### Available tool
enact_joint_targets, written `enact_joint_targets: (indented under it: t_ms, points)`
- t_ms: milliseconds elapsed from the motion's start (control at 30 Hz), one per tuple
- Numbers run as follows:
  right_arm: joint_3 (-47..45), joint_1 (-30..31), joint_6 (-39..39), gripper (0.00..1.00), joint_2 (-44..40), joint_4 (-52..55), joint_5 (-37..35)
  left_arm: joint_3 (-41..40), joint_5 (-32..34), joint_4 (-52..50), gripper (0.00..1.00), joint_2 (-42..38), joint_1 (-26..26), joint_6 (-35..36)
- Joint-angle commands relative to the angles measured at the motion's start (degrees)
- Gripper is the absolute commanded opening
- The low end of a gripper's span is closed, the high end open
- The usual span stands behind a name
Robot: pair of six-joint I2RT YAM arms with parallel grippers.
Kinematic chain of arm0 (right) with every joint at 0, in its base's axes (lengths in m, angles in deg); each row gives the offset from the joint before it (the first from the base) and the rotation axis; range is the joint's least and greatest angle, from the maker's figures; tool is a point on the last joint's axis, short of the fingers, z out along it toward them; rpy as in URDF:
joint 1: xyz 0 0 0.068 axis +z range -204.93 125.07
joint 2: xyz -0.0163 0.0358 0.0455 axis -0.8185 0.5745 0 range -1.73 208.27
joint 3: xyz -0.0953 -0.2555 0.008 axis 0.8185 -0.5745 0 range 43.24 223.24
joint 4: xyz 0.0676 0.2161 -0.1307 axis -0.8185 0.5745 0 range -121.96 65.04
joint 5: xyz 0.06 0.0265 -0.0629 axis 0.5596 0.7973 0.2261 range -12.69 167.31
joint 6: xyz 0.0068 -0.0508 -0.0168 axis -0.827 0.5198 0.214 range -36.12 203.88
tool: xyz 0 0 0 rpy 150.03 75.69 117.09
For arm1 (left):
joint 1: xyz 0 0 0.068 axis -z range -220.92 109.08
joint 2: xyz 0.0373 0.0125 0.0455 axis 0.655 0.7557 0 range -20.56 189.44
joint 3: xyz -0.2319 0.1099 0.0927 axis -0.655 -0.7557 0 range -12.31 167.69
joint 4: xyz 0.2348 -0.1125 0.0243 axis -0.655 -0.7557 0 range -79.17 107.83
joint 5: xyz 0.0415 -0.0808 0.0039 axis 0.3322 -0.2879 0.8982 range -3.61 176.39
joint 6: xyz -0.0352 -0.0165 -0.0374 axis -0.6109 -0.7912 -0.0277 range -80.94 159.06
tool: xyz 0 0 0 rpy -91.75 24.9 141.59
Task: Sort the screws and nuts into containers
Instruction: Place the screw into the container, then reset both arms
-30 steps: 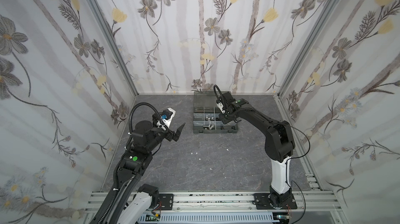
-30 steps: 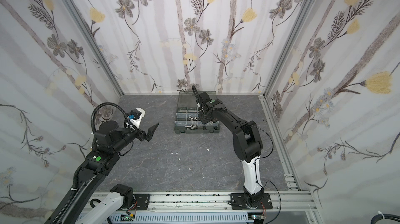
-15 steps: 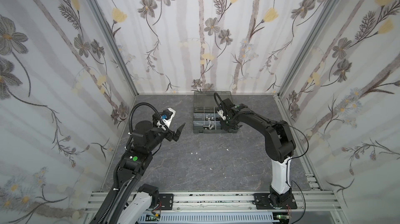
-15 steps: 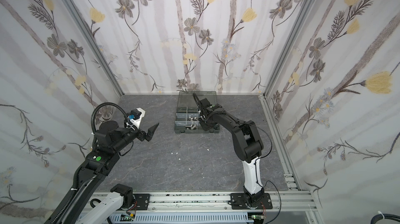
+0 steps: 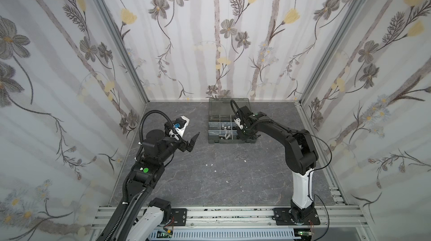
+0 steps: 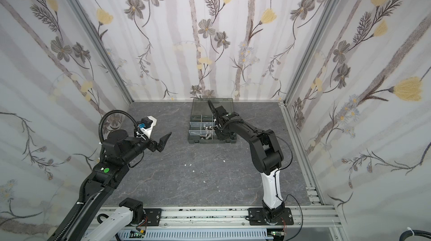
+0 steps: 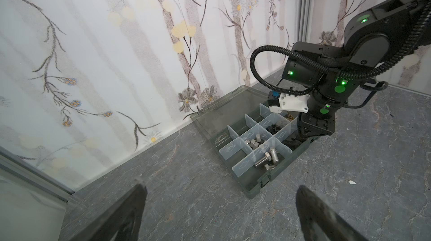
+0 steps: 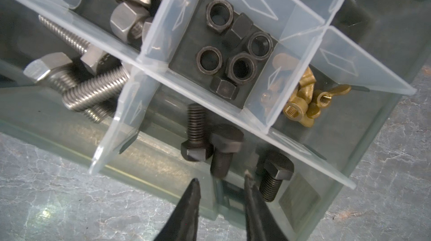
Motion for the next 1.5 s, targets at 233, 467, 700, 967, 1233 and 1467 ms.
enact_joint_targets:
  t_ms: [233, 467, 700, 967, 1233, 1467]
  points:
    - [1.5, -0.4, 0.3, 0.41, -4.2, 0.2, -1.5, -1.0, -0.9, 4.8, 1.0, 0.4, -0.7, 0.4]
    - [-5.2, -2.4, -1.9, 0.66, -13.5, -7.5, -2.4, -1.2, 0.3, 6.9, 1.0, 3.2, -1.5, -0.7]
    - [-19.0, -6.2, -3.9, 1.0, -28.9, -20.9, -5.8, -4.4, -0.3, 15.3, 1.0, 4.9, -5.4, -4.9]
    - [-36.2, -12.7, -8.0, 1.0, -44.8, -36.3, -10.0, -5.7, 5.5, 24.9, 1.0, 9.2, -7.6, -8.7]
    - [-46.6, -20.0, -12.7, 1.0, -51.9, -44.3, -7.6, -4.2, 11.5, 32.5, 1.0, 13.7, -7.8, -18.8]
    - [-50.3, -21.3, -11.7, 1.0, -50.1, -52.3, -16.8, -12.2, 16.3, 40.9, 1.0, 18.4, -9.7, -23.8]
